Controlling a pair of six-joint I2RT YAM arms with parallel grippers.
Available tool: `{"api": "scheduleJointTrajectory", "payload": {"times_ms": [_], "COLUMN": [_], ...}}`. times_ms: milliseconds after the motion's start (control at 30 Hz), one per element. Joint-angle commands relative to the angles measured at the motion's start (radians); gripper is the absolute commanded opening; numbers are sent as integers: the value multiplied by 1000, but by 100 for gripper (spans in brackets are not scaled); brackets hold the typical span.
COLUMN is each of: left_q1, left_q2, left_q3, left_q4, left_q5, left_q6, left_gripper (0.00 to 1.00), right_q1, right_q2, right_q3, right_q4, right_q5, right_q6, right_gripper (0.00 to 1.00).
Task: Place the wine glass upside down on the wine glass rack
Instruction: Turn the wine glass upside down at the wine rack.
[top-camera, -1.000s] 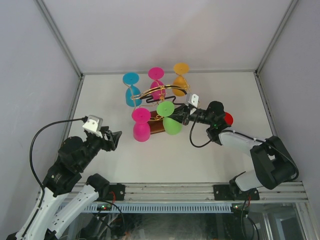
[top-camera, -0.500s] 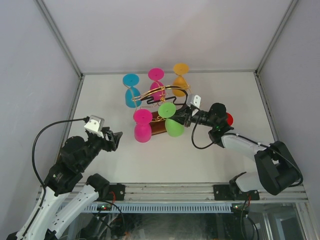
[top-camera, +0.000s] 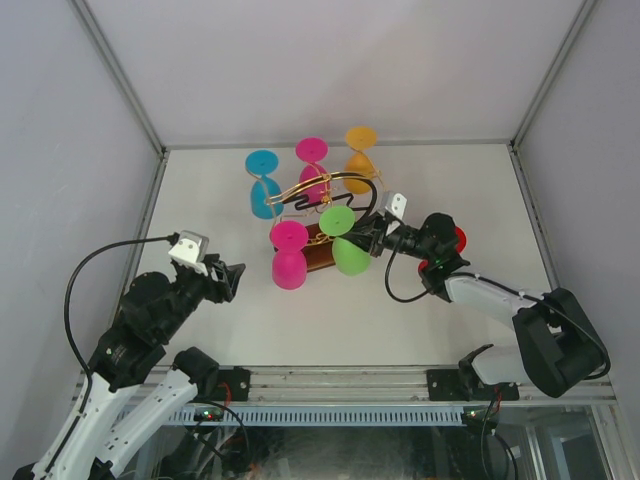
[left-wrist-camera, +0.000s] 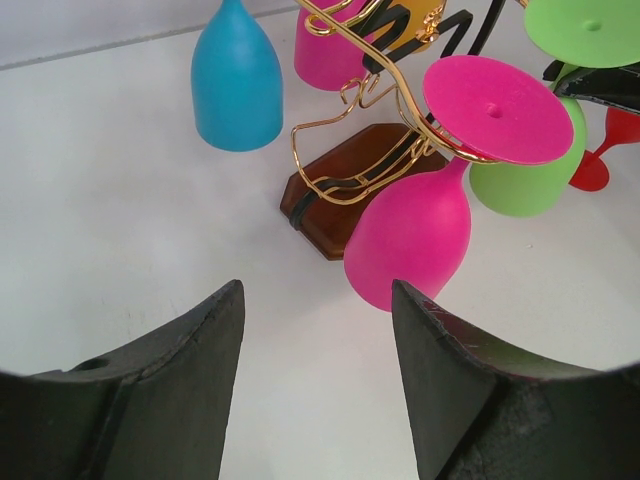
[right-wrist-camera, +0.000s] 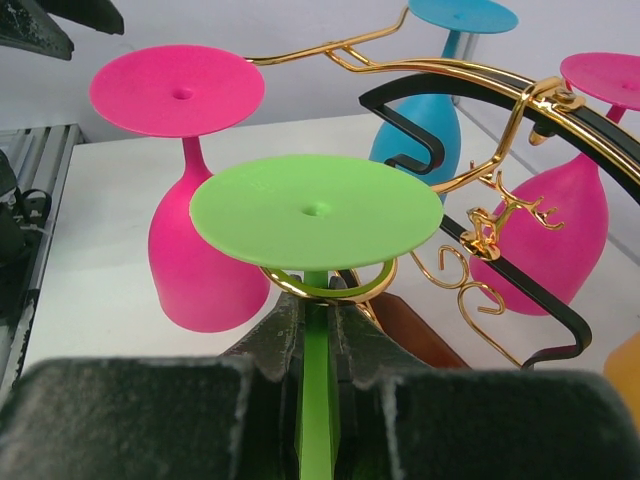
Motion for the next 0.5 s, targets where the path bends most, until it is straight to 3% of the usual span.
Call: {"api": "scheduleJointTrajectory", "payload": {"times_ms": [0, 467], "left_q1": [7, 7], "left_q2": [14, 13], "left_q3": [-15, -20], "left_q4": [35, 44], "left_q5": [4, 10], "left_q6": [10, 10], "left_gripper": [64, 64], "right_q1": [13, 162], "right_q2": [-28, -41], "right_q3": [-20, -96], "right_q4": [81, 229], "right_q5": [103, 457], "right_q6": [62, 105], "right_gripper": [0, 0]}}
